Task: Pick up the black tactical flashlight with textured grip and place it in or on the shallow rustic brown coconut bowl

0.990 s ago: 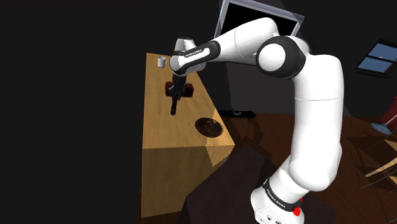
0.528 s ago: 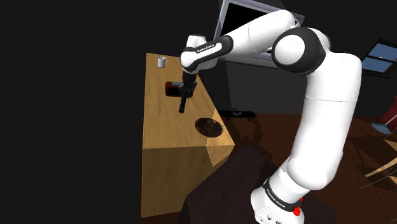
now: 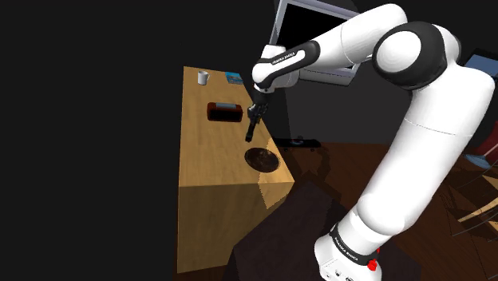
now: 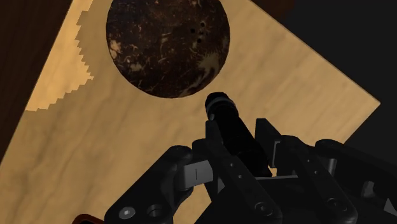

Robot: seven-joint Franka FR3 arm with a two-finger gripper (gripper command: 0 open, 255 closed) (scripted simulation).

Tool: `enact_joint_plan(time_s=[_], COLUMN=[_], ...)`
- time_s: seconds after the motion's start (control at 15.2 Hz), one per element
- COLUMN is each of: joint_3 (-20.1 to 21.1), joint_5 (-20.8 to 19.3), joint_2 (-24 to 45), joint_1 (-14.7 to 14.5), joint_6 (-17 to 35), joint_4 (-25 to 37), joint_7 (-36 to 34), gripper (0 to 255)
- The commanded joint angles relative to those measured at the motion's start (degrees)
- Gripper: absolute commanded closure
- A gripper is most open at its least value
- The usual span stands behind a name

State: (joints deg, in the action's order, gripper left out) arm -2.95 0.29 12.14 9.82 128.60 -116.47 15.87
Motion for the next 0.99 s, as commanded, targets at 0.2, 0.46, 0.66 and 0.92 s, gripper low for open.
enact_joint_plan(time_s=[0.2, 0.46, 0.66, 0.92], joint_3=[-2.32, -3.82, -3.81, -3.76], joint_5=[-0.07, -0.24, -0.02, 0.32], joint_2=[-6.33, -8.73, -7.36, -5.37], joint_1=[3.15, 4.85, 4.88, 4.92], joint_6=[0.75, 1.36, 3.58, 6.52], joint_4=[-7.05, -10.03, -10.89, -11.86], joint_7=[5.53, 8.65, 8.79, 9.02], gripper=[255, 255, 255, 255])
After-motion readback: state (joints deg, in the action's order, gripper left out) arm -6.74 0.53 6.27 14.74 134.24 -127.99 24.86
